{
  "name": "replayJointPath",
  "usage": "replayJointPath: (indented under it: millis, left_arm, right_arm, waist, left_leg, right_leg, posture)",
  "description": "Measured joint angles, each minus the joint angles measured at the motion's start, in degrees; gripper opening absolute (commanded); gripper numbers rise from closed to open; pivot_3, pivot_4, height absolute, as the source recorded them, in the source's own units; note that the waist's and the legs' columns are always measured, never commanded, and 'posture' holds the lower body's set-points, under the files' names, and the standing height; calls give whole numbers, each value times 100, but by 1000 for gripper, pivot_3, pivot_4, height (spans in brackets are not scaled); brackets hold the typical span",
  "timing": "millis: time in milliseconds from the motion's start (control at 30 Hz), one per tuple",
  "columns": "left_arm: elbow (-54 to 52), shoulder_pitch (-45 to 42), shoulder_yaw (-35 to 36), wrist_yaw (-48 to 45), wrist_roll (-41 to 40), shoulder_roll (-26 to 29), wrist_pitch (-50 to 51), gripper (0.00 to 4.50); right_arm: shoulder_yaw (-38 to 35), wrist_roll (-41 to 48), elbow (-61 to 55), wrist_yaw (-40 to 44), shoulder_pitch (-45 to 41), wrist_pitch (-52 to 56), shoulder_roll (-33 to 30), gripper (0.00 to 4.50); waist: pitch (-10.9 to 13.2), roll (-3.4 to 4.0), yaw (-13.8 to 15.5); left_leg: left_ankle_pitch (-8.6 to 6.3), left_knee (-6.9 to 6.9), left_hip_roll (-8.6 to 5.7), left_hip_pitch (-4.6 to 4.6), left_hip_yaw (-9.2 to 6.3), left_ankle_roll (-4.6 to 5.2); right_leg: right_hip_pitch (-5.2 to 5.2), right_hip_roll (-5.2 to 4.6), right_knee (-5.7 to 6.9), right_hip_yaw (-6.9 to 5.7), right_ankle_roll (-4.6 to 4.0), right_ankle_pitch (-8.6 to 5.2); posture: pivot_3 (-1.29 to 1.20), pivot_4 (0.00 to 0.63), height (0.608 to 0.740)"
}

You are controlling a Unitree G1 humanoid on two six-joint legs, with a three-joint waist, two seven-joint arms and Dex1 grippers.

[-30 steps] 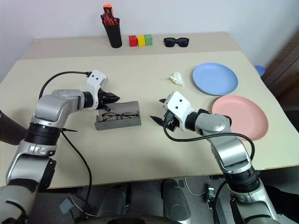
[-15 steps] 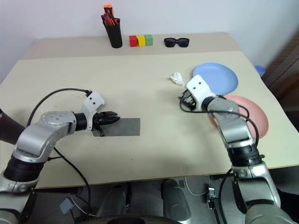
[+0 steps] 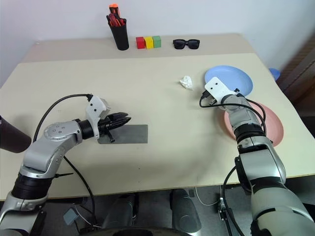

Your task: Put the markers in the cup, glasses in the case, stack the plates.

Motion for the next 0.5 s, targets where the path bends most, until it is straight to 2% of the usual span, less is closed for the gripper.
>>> replayJointPath:
  millis: [100, 200, 300, 400, 500]
  left_arm:
    - [76, 3, 43, 125, 24, -116, -112, 786]
    - [154, 12, 93, 287, -10, -428, -233, 786]
    - [247, 18, 263, 323, -132, -588, -362, 786]
    - [411, 63, 326, 86, -190, -567, -677, 786]
    - [604, 65, 294, -350, -284, -542, -1016, 786]
  right_arm:
    - [14, -70, -113, -5, 35, -155, -41, 19]
    - [-11, -124, -1075, 120, 524, -209, -358, 19]
    - [-378, 75, -2905, 603, 1466, 284, -891, 19]
    - [-1286, 586, -5084, 1265, 2890, 1329, -1468, 19]
    - [-2166, 1051, -6680, 1871, 4228, 2289, -1834, 19]
  waist:
    - [3, 5, -2]
    - [4, 8, 25]
    - [5, 13, 98]
    - [1, 24, 204]
    - [0, 25, 226]
  left_leg:
    - [0, 2, 0, 1, 0, 0]
    - [0, 2, -1, -2, -3, 0]
    - [-1, 0, -1, -2, -7, 2]
    - [-5, 2, -2, -4, -8, 8]
    - [-7, 11, -3, -1, -6, 11]
  right_leg:
    - [0, 0, 1, 1, 0, 0]
    - [0, 0, 2, -1, 2, -1]
    - [0, 0, 3, -4, 4, -3]
    - [0, -1, 2, -6, 7, -6]
    - [10, -1, -2, -5, 7, -8]
  posture:
    - [0, 150, 740]
    - [0, 150, 740]
    - [0, 150, 740]
    - [0, 150, 740]
    - [0, 150, 740]
